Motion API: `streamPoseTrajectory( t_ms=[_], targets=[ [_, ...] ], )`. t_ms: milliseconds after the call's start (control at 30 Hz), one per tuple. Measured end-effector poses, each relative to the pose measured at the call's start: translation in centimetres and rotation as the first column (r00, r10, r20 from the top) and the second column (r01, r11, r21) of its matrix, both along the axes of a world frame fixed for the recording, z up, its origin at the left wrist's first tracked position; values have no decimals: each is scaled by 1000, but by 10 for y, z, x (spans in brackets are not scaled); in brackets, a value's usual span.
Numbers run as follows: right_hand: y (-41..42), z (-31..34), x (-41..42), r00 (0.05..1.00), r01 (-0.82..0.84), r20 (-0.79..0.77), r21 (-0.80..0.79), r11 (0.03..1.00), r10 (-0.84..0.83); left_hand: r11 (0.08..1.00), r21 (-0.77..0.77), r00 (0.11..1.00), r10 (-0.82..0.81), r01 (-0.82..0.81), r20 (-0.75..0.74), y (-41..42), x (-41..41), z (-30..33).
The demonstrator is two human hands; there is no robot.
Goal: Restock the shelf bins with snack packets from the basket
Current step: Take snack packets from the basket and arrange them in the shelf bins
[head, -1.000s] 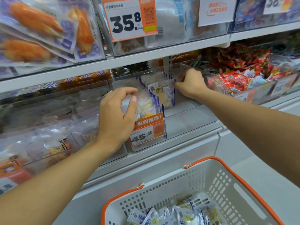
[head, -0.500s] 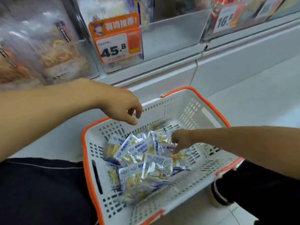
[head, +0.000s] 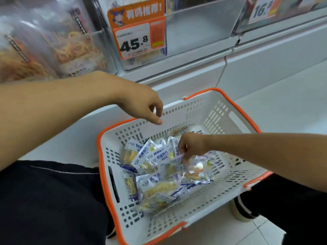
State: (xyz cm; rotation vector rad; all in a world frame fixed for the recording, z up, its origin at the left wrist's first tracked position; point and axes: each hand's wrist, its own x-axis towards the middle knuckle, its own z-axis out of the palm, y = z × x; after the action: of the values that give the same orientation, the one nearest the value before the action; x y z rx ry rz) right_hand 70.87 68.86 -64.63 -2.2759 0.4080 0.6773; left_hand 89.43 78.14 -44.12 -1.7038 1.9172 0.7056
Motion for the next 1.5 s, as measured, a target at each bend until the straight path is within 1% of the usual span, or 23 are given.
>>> streamPoseTrajectory(
  t_ms=[67, 100, 167, 200, 233, 300, 333, 367, 400, 433, 533, 600, 667, 733, 767, 867, 933, 1000, 1100, 1167, 1267, 1367, 1500],
  targets=[
    [-17, 61, 3, 973, -69, 211, -103, 992, 90, 997, 7, 997, 76, -76, -29, -2, 0, 3],
    [-24, 95, 3, 917, -86, 366, -208, 974, 159, 990, 2, 988, 140, -140, -65, -4, 2, 3],
    [-32, 159, 1, 675, -46, 603, -541, 839, 426, 935, 37, 898, 350, -354, -268, -7, 4, 5],
    [-36, 185, -2, 539, 23, 622, -685, 728, 568, 871, 107, 773, 477, -479, -418, -8, 6, 9],
    [-39, 205, -7, 439, 104, 606, -767, 633, 663, 793, 215, 599, 581, -571, -551, -10, 7, 15],
    [-43, 228, -17, 341, 247, 588, -809, 533, 734, 681, 403, 239, 644, -611, -727, -8, 8, 30],
    [-46, 232, -22, 335, 270, 572, -819, 505, 749, 673, 413, 144, 610, -614, -779, -7, 8, 37],
    [-49, 232, -25, 365, 240, 541, -841, 485, 758, 680, 365, 122, 556, -636, -822, -7, 7, 43],
    [-53, 233, -27, 415, 174, 513, -856, 487, 751, 690, 273, 160, 493, -671, -855, -6, 6, 49],
    [-56, 235, -27, 466, 117, 530, -831, 544, 709, 690, 152, 238, 436, -708, -868, -5, 6, 54],
    [-55, 257, -21, 592, 168, 741, -499, 850, 319, 684, -196, 528, 317, -703, -788, -1, 5, 70],
    [-49, 276, -10, 655, 233, 720, -480, 846, 228, 690, -355, 651, 221, -631, -727, 2, 0, 80],
    [-47, 297, 1, 758, 227, 584, -653, 723, 290, 618, -463, 663, 129, -635, -737, 2, -4, 87],
    [-46, 314, 10, 839, 210, 439, -807, 552, 321, 474, -487, 582, 66, -733, -811, 0, -4, 92],
    [-48, 319, 14, 868, 202, 401, -825, 527, 294, 412, -463, 523, 39, -785, -851, -1, -4, 93],
    [-58, 318, 24, 854, 195, 460, -715, 671, 241, 309, -449, 457, -53, -838, -888, -7, -4, 95],
    [-69, 317, 28, 791, 222, 581, -566, 794, 194, 253, -507, 493, -122, -824, -861, -11, -6, 98],
    [-84, 319, 30, 722, 301, 691, -357, 884, 33, 144, -581, 559, -167, -801, -812, -16, -2, 102],
    [-123, 323, 27, 570, 479, 784, -76, 874, -244, -37, -625, 623, -132, -780, -771, -21, 18, 105],
    [-150, 318, 30, 515, 598, 791, -56, 799, -330, -53, -700, 701, 6, -712, -714, -20, 33, 100],
    [-184, 300, 47, 521, 668, 728, -23, 743, -446, 34, -819, 806, 203, -573, -556, -18, 51, 88],
    [-201, 286, 77, 611, 682, 596, -63, 728, -521, 89, -826, 815, 251, -557, -523, -22, 54, 84],
    [-204, 282, 118, 691, 654, 492, -112, 748, -530, 78, -818, 803, 265, -569, -533, -24, 52, 81]
  ],
)
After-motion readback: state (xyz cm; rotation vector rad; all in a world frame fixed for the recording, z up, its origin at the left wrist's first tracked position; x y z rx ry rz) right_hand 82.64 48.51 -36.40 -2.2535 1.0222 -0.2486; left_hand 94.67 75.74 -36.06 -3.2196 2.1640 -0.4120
